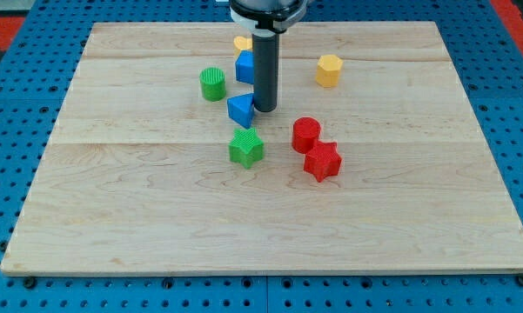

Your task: Push the red star towards the bottom

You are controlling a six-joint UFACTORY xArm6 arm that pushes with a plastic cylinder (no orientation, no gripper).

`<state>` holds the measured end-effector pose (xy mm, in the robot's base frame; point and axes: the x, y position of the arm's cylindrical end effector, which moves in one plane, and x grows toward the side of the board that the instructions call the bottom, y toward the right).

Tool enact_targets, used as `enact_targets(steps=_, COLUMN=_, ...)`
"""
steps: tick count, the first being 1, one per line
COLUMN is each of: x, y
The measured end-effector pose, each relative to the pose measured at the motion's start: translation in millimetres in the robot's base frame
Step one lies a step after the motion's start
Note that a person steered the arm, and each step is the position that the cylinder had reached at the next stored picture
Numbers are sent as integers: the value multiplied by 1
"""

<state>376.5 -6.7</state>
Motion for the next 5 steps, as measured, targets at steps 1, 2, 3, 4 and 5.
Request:
enact_targets(steps=1, x=12, y=-17)
enact_targets(steps=2, x=39, y=-9)
enact_targets(steps=3, x=89, y=-5)
enact_targets(steps=4, x=99, y=29)
enact_targets(steps=5, x=76, y=60)
